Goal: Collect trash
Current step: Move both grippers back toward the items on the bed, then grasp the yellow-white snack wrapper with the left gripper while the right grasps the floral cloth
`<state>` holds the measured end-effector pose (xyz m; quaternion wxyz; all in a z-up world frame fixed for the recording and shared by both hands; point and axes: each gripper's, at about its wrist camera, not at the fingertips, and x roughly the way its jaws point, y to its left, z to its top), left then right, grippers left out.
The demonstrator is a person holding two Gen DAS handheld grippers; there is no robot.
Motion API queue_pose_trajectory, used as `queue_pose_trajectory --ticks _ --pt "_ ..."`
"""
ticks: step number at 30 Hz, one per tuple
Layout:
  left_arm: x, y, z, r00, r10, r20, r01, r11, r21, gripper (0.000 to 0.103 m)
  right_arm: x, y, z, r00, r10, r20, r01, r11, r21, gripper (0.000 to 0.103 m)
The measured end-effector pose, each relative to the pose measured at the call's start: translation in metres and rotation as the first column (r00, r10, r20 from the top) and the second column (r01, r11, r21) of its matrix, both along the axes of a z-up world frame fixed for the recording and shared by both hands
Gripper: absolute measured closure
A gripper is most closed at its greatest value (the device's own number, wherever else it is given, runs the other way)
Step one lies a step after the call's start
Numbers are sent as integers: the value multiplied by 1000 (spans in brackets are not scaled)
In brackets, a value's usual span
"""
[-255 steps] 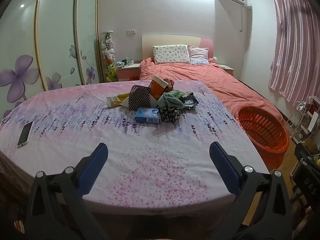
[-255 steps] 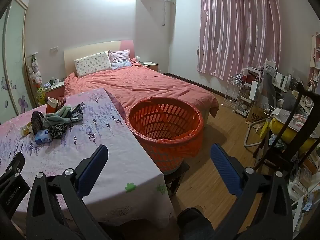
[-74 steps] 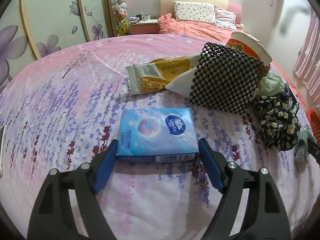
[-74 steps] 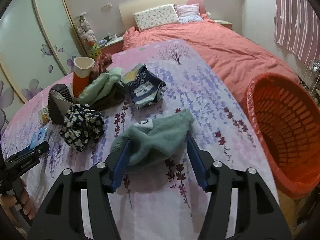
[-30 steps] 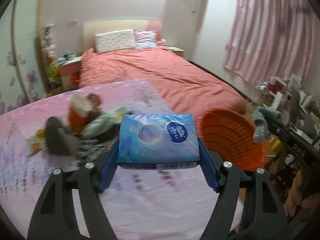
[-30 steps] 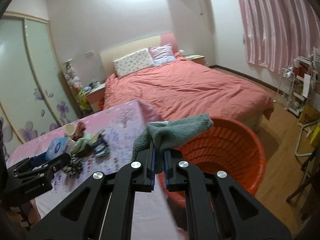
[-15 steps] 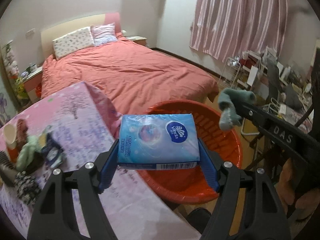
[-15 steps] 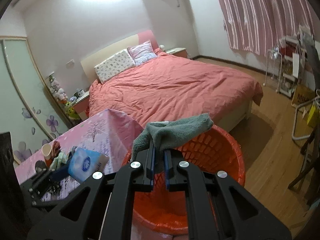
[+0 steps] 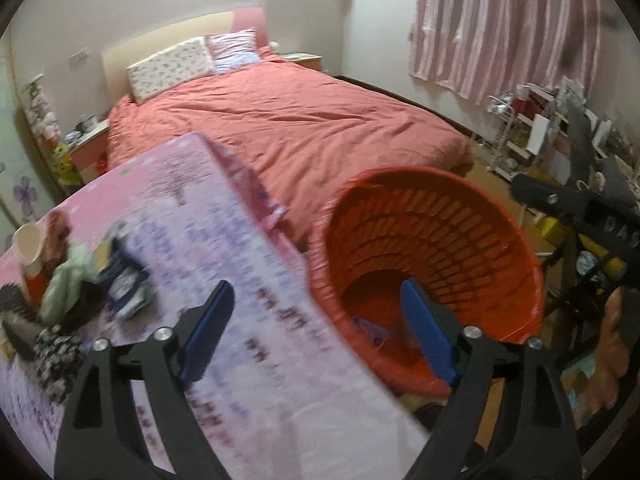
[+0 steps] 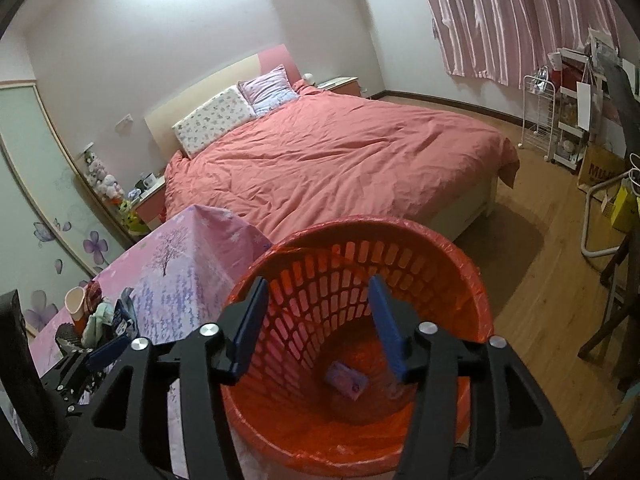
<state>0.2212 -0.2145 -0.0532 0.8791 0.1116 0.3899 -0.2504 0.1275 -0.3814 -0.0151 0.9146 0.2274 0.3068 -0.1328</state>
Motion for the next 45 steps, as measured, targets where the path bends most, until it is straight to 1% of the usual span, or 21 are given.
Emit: queue_pose_trajectory --ticks 1,5,9,13,15,16,17,20,23,24,27,31,35,37,39,41,42,45 --pt "-1 9 0 1000 15 9 -15 1000 5 13 -1 3 1 1000 5 1 -5 1000 -4 46" --pt "-7 55 -2 994 99 48 -100 995 22 9 2 24 1 999 45 -9 -45 999 -20 41" --pt "-9 111 -1 977 206 62 -208 978 24 8 11 62 -5 991 130 -38 -131 991 -25 39" --pt "-10 168 1 949 303 86 -306 952 29 8 24 115 -13 966 248 -70 -251 967 -39 38" --pt "-13 197 1 929 351 117 -358 932 45 8 29 140 -17 950 303 -77 -307 951 -40 36" --pt "-13 214 -1 915 380 131 -390 919 59 8 32 155 -19 939 335 -78 -338 940 -39 35" --pt "-12 226 -1 908 398 133 -409 910 64 8 35 169 -20 929 363 -78 -366 930 -40 34" --pt "-7 272 -6 878 469 101 -476 878 61 9 43 209 -22 897 436 -77 -440 897 -40 33" --pt "-3 312 -10 852 520 56 -522 852 32 9 54 244 -25 866 492 -83 -496 867 -34 32" --pt "-3 323 -10 843 535 49 -537 843 23 9 59 256 -27 854 512 -89 -516 856 -32 32" --pt "-3 348 -13 819 572 42 -573 819 10 9 71 283 -31 834 542 -107 -549 835 -50 32" --pt "0 369 -18 801 599 14 -598 801 -21 9 86 307 -36 828 548 -121 -557 828 -65 32" --pt "1 380 -19 794 608 7 -607 794 -36 9 99 323 -37 830 540 -136 -554 827 -97 33" --pt "2 385 -20 794 609 6 -608 793 -46 9 104 326 -38 825 544 -153 -561 822 -101 36" --pt "3 387 -19 792 611 7 -610 791 -53 10 109 330 -41 812 557 -175 -577 812 -88 60" --pt "7 389 -17 789 615 7 -613 787 -61 12 110 331 -43 809 554 -197 -577 813 -82 75" --pt "9 392 -16 787 617 6 -615 786 -63 13 109 327 -43 816 544 -194 -566 821 -80 82" --pt "27 398 -10 780 625 15 -623 779 -68 16 104 321 -44 825 526 -208 -551 829 -89 87"
